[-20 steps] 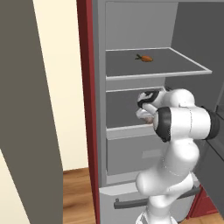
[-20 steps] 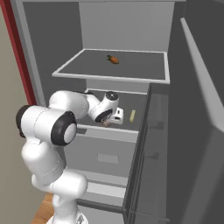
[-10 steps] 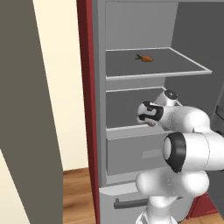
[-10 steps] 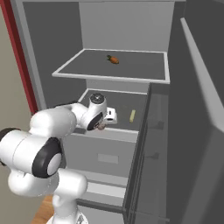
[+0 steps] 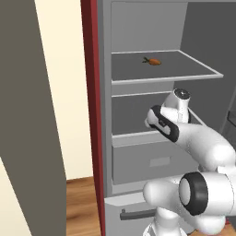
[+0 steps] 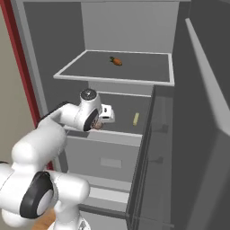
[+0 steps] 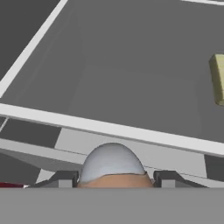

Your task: Pick the egg and butter from the fridge and place them by the bowl for mixing.

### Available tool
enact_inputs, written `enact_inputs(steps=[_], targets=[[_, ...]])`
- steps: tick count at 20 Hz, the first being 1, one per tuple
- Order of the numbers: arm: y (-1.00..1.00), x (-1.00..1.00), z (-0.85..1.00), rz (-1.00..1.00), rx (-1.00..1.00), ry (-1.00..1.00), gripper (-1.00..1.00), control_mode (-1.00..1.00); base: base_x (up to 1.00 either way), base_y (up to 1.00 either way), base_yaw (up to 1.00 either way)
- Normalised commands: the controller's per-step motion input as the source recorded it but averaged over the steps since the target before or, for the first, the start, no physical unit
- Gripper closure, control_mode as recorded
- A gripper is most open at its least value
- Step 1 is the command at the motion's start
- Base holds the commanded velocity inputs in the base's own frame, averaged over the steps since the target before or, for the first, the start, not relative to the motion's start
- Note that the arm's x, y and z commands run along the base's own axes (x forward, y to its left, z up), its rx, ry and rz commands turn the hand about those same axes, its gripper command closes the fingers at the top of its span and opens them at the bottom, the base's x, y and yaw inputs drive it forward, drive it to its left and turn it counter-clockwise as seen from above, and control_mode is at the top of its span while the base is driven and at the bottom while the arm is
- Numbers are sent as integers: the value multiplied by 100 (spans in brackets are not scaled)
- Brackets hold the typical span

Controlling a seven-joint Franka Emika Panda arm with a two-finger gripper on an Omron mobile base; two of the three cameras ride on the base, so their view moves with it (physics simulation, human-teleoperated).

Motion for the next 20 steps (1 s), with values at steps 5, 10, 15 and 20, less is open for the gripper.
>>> enact_inputs(steps=[5,10,15,20], targets=[[0,-35,42,-1,0,-1,100,-100,0,0,0],[-6,-23,21,0,0,-2,100,100,-4,0,0],[0,0,0,0,0,0,100,100,-27,-2,0],[0,0,0,0,0,0,100,100,-36,0,-5]])
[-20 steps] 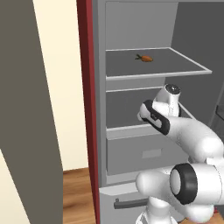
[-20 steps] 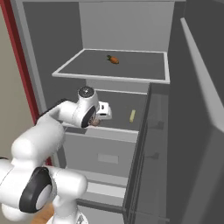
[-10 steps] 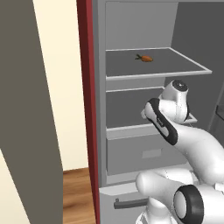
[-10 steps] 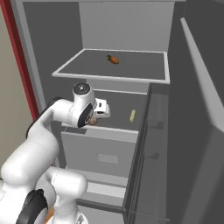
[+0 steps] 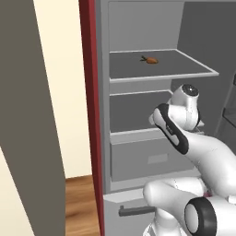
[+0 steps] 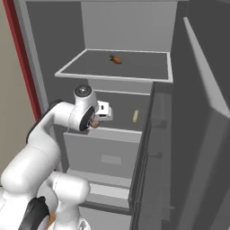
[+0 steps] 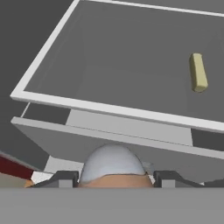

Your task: Pick the egg and butter from the fridge and place them by the bowl for mixing.

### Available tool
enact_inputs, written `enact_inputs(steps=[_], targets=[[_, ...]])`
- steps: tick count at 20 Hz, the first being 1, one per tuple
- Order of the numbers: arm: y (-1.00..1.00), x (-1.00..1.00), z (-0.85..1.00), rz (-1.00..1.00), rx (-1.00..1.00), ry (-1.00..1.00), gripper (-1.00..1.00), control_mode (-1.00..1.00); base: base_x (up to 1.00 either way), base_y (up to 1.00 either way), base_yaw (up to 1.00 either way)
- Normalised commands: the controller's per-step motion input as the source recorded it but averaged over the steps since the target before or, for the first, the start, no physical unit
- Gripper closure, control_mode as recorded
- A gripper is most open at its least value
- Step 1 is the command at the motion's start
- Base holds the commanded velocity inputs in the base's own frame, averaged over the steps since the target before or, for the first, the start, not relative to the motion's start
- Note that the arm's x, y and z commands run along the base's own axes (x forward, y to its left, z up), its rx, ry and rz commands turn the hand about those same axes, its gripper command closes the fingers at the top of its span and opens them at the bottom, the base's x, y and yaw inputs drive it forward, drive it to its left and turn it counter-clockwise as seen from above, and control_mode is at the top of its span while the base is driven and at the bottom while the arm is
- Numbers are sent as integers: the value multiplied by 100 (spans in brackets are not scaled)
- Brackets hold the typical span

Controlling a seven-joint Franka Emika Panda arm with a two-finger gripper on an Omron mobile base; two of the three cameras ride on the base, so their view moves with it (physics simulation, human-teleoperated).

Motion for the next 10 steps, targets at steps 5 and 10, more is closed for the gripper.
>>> enact_inputs(steps=[5,10], targets=[[0,0,0,0,0,0,100,100,-52,1,-42],[0,0,0,0,0,0,100,100,-56,8,-63]])
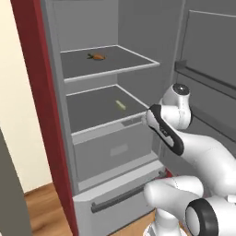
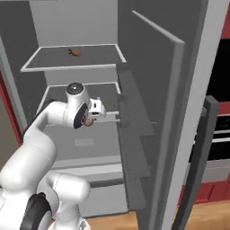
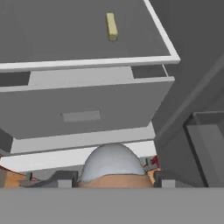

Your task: Pick the egg and butter from the fridge and place them by the bowl for mixing.

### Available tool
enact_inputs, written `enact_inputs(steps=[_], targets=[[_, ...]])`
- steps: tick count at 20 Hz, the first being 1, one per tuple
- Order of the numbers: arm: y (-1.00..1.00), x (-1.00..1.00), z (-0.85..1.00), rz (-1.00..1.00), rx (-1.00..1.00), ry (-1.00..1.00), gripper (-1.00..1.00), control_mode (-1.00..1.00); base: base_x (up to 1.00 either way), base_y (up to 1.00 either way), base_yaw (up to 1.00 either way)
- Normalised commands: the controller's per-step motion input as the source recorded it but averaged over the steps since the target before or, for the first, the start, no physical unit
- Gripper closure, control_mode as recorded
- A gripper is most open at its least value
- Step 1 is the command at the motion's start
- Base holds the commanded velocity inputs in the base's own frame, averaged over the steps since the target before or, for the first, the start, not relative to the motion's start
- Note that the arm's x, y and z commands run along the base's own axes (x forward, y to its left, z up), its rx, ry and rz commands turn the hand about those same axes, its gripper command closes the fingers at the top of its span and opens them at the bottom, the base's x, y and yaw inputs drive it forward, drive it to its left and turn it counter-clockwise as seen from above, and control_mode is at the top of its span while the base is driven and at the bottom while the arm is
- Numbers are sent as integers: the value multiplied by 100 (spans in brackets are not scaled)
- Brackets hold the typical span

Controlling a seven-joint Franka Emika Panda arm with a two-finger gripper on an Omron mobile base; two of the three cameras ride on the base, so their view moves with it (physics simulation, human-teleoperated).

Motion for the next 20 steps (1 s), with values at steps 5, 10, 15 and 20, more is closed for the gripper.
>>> enact_inputs(steps=[5,10,15,20], targets=[[0,0,0,0,0,0,100,100,-68,17,-56],[0,0,0,0,0,0,100,100,-84,25,-40],[0,0,0,0,0,0,100,100,-93,34,-25],[0,0,0,0,0,0,100,100,-67,24,-54]])
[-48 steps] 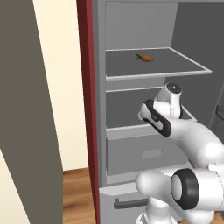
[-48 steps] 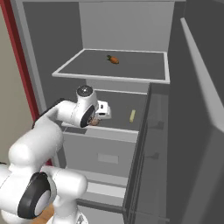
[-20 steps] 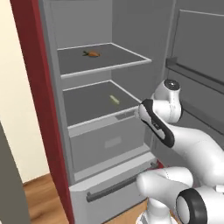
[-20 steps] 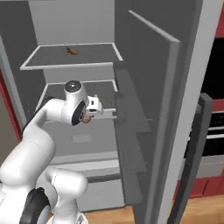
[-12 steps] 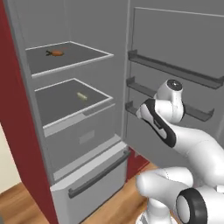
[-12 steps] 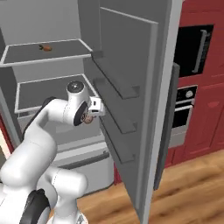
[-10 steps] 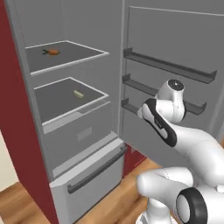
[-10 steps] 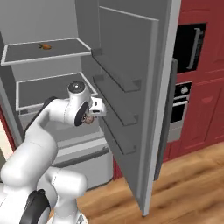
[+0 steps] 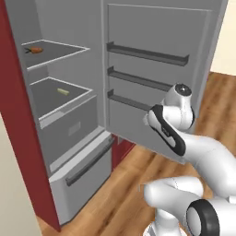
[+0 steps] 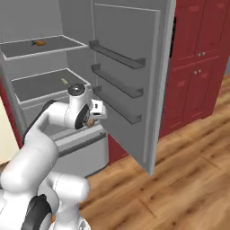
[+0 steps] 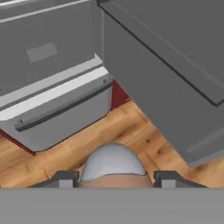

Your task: Pick the egg and butter from the fridge and place them by the bowl for mixing.

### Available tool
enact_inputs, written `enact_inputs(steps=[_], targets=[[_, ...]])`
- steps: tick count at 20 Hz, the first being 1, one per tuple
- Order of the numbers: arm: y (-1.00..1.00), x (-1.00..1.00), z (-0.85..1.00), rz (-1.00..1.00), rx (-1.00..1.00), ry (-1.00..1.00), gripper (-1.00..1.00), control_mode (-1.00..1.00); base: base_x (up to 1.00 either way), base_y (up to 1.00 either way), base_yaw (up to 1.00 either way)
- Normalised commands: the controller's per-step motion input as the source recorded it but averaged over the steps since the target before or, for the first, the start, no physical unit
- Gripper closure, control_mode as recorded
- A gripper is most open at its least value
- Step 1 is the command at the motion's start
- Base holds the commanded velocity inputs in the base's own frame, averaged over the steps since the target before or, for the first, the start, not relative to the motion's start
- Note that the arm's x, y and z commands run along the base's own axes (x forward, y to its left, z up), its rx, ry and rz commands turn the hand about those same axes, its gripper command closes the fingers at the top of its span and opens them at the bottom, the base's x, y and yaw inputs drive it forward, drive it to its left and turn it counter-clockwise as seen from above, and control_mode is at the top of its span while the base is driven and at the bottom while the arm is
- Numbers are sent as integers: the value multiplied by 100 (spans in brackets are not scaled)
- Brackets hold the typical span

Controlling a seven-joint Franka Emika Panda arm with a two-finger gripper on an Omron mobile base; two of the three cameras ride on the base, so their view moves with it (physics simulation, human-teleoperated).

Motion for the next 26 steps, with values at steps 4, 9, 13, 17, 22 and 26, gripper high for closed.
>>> enact_inputs(steps=[4,9,13,17,22,26], targets=[[0,0,0,0,0,0,100,100,-29,10,-86],[0,0,0,0,0,0,100,100,-23,9,-89],[0,0,0,0,0,0,100,100,-12,5,-93],[0,0,0,0,0,0,100,100,-7,3,-96],[0,0,0,0,0,0,100,100,0,0,-99],[0,0,0,0,0,0,100,100,16,0,-69]])
